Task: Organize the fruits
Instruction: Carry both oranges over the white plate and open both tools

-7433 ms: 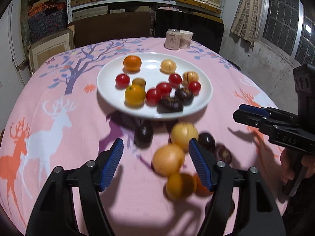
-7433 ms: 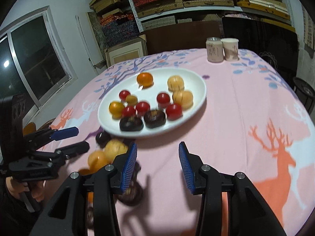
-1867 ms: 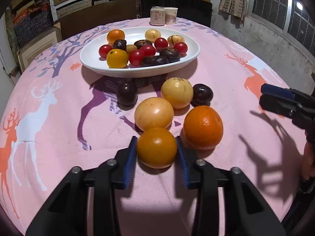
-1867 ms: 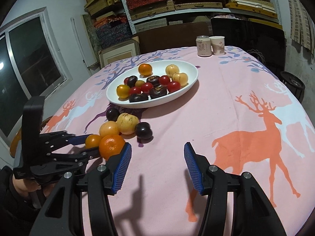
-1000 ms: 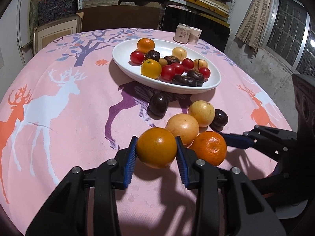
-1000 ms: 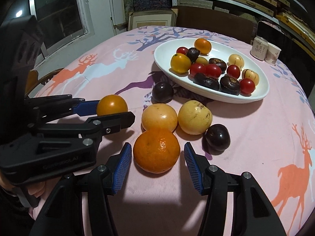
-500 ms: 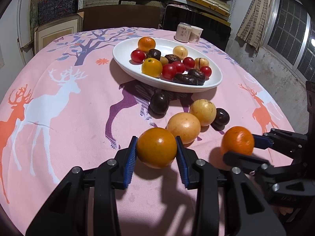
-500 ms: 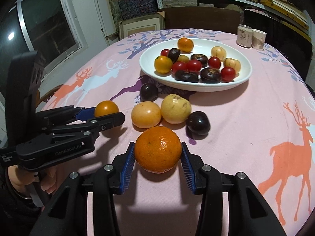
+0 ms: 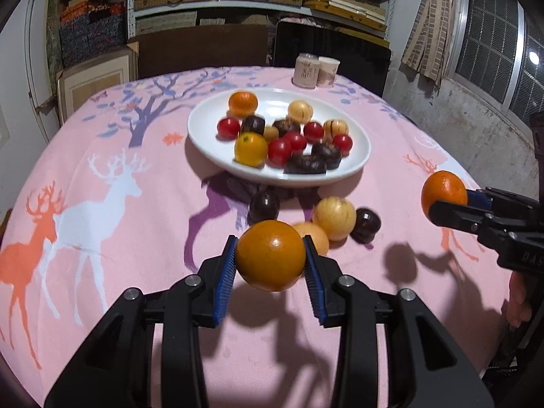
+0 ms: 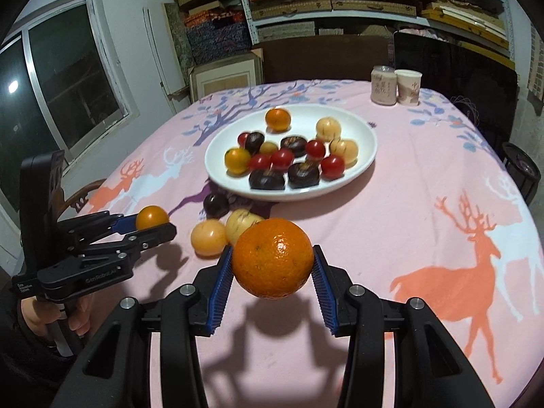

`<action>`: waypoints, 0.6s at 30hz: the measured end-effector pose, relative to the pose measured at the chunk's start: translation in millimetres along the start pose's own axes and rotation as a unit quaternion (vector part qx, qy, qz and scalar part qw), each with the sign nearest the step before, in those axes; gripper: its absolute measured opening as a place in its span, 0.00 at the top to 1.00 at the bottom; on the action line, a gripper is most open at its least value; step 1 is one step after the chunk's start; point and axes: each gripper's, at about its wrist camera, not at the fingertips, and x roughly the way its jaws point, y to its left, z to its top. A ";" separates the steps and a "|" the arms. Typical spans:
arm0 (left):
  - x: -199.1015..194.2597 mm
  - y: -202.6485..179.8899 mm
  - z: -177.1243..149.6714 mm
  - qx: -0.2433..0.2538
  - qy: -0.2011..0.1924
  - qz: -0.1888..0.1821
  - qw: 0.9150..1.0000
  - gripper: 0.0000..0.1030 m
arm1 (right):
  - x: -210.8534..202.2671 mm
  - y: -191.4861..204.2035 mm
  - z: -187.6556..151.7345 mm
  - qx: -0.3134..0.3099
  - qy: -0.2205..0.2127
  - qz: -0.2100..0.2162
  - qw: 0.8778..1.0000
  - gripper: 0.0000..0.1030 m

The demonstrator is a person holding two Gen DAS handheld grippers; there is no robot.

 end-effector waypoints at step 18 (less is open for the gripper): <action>78.3 -12.6 121.6 0.042 0.003 0.019 0.999 0.64 | 75.0 -41.8 119.4 0.044 -0.002 0.008 0.999 0.56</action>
